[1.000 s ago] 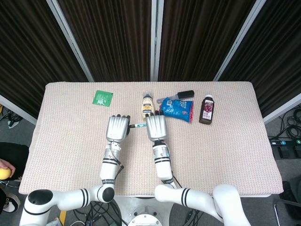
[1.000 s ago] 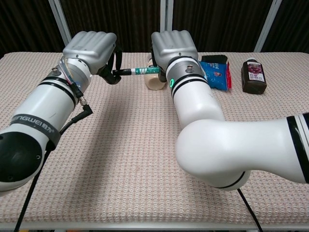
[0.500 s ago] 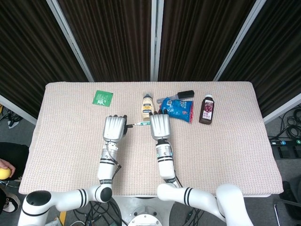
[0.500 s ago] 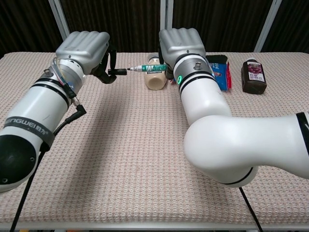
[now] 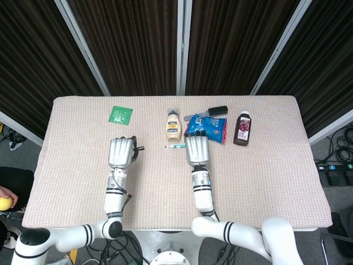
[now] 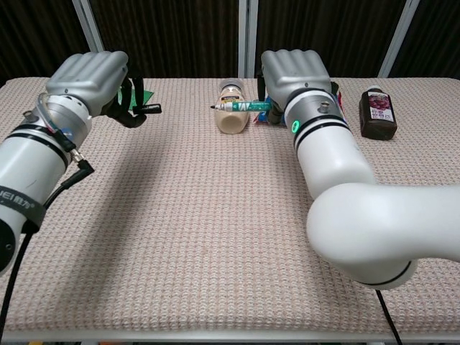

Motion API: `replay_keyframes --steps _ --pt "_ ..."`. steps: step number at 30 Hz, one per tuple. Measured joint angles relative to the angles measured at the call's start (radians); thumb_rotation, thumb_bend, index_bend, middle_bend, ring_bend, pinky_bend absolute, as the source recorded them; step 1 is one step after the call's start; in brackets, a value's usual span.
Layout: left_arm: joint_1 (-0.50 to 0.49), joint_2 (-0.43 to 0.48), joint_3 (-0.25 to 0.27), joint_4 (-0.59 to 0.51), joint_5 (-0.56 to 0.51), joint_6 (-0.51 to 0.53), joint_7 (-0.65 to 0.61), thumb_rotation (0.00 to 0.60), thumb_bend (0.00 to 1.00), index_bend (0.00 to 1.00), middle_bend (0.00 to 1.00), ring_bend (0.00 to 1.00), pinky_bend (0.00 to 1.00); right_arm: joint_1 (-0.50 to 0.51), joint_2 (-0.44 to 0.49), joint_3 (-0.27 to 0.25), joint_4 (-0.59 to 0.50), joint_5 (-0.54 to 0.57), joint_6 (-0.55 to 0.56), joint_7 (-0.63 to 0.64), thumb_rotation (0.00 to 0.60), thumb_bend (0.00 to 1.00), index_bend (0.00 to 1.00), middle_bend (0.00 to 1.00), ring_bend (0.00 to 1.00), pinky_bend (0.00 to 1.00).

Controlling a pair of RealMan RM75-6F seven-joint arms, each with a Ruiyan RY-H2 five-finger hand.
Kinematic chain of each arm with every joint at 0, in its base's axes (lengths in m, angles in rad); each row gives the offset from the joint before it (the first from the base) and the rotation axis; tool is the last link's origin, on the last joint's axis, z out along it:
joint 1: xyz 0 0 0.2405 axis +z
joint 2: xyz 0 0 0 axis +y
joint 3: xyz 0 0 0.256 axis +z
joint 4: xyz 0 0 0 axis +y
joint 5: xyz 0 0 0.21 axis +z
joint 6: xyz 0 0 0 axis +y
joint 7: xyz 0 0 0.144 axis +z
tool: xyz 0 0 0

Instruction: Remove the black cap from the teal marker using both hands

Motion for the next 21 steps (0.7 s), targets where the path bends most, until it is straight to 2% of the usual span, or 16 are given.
replay_keyframes --steps 5,12,18,21 --pt "0.065 0.038 0.051 -0.04 0.019 0.004 -0.066 0.6 0.32 0.66 0.68 0.61 0.68 -0.096 0.06 -0.067 -0.087 -0.029 0.046 0.044 0.6 0.33 0.64 0.57 0.33 0.29" --pt "0.131 0.077 0.122 -0.033 0.071 -0.011 -0.209 0.6 0.32 0.65 0.68 0.61 0.68 -0.245 0.187 -0.194 -0.188 -0.1 0.091 0.172 0.6 0.33 0.64 0.57 0.33 0.29" --pt "0.169 0.067 0.148 0.034 0.08 -0.052 -0.264 0.6 0.33 0.63 0.64 0.57 0.65 -0.295 0.22 -0.237 -0.173 -0.124 0.046 0.265 0.6 0.33 0.64 0.57 0.32 0.29" --pt "0.174 0.062 0.148 0.041 0.066 -0.083 -0.26 0.6 0.31 0.59 0.58 0.5 0.6 -0.299 0.221 -0.241 -0.144 -0.125 -0.011 0.315 0.6 0.32 0.64 0.56 0.32 0.28"
